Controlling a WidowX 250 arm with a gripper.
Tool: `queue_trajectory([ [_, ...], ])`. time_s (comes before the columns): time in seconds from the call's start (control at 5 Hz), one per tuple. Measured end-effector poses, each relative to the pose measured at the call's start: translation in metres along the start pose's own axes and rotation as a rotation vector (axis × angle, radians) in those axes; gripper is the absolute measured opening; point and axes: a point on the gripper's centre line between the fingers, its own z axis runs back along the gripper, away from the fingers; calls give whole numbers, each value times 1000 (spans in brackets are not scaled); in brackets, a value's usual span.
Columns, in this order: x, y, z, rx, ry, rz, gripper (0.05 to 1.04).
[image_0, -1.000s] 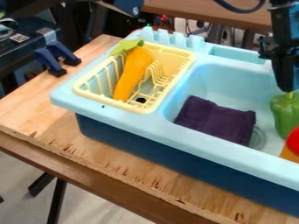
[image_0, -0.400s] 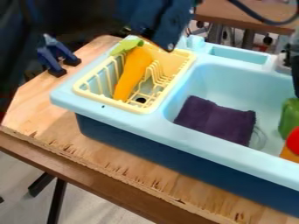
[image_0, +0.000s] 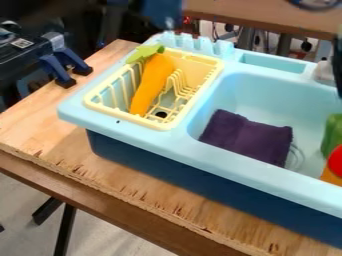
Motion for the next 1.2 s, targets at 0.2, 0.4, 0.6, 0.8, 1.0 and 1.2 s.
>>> queue_trajectory([
  [0.2, -7, -9, 31, 84, -6, 14, 1008],
  [0.4, -17, -17, 42, 202, 41, 58, 1006],
  [0.6, -30, -26, 46, 309, 110, 152, 1006],
  [0.8, -31, -28, 46, 316, 118, 150, 1006],
  [1.0, -31, -26, 46, 317, 117, 155, 1006],
  [1.2, -31, -26, 46, 317, 117, 155, 1006],
])
